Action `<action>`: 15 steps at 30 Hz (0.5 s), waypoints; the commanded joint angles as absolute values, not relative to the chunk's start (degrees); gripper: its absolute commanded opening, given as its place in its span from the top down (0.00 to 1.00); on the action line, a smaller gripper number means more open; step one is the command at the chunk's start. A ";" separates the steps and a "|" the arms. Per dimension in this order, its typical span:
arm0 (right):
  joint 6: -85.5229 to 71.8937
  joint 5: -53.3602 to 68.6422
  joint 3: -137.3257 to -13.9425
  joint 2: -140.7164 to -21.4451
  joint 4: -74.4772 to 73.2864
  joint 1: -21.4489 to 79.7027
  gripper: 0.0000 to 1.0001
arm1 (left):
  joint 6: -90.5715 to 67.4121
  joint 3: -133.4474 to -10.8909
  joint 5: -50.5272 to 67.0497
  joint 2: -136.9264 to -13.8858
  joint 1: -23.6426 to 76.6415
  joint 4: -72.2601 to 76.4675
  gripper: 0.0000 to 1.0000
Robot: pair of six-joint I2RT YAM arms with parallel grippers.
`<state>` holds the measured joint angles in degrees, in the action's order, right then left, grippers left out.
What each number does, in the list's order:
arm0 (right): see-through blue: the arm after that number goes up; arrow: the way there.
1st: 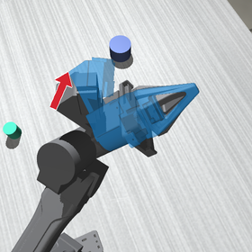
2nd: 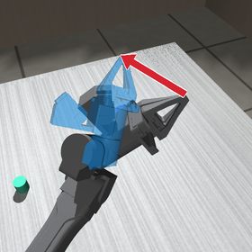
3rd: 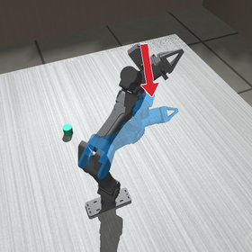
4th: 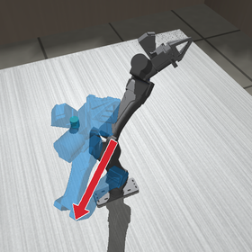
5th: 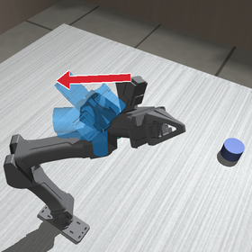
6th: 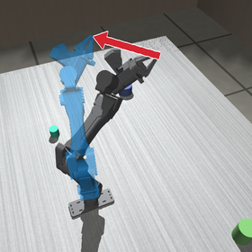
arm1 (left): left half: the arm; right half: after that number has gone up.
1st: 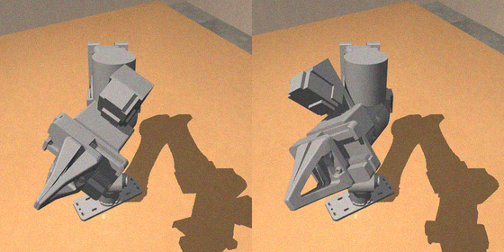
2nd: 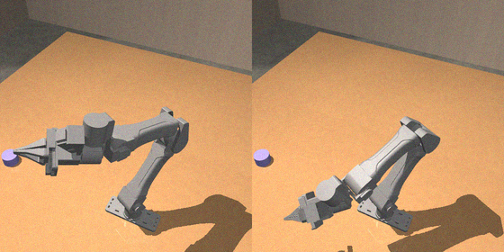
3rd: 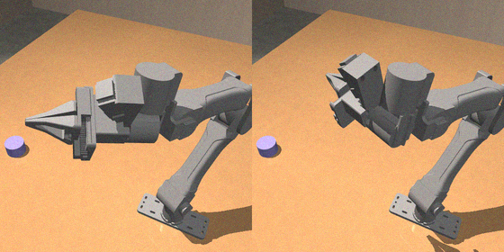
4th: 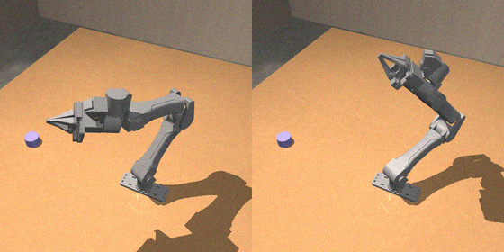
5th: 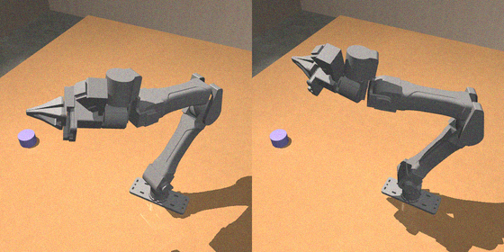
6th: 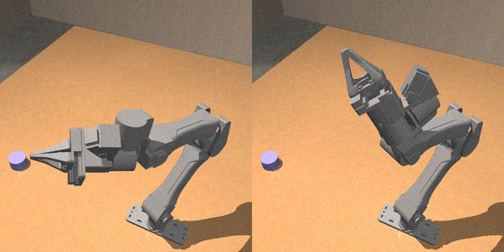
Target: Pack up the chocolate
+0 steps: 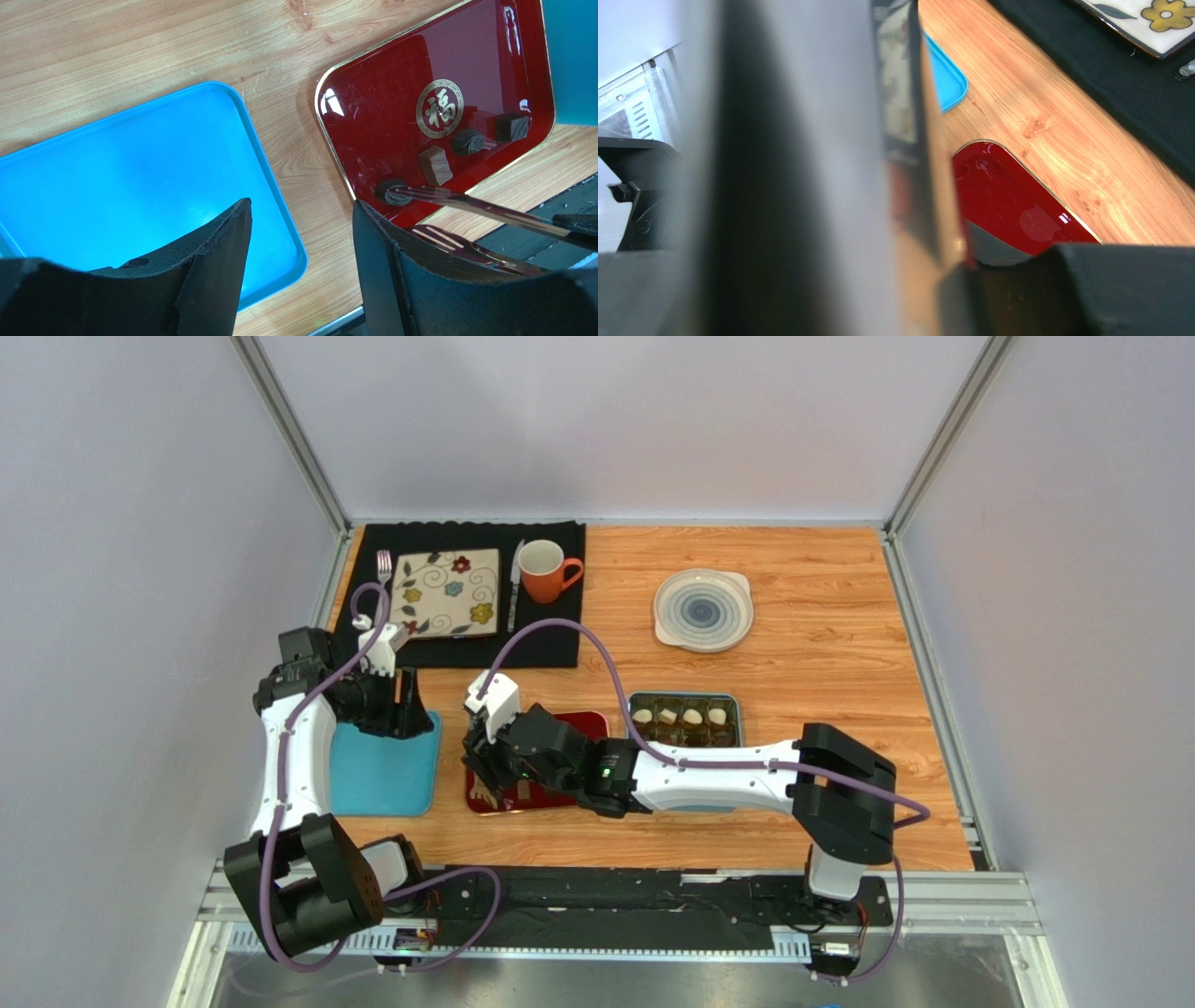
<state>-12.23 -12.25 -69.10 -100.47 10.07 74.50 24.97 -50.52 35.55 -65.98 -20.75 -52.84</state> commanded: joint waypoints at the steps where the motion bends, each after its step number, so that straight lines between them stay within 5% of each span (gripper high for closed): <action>1: -12.48 -14.67 -72.25 -101.07 12.83 74.88 0.54 | 25.93 -50.98 37.09 -64.42 -21.27 -52.38 0.36; 15: -12.48 -15.38 -71.54 -102.57 12.74 74.79 0.55 | 26.63 -51.77 37.18 -63.90 -21.36 -53.09 0.36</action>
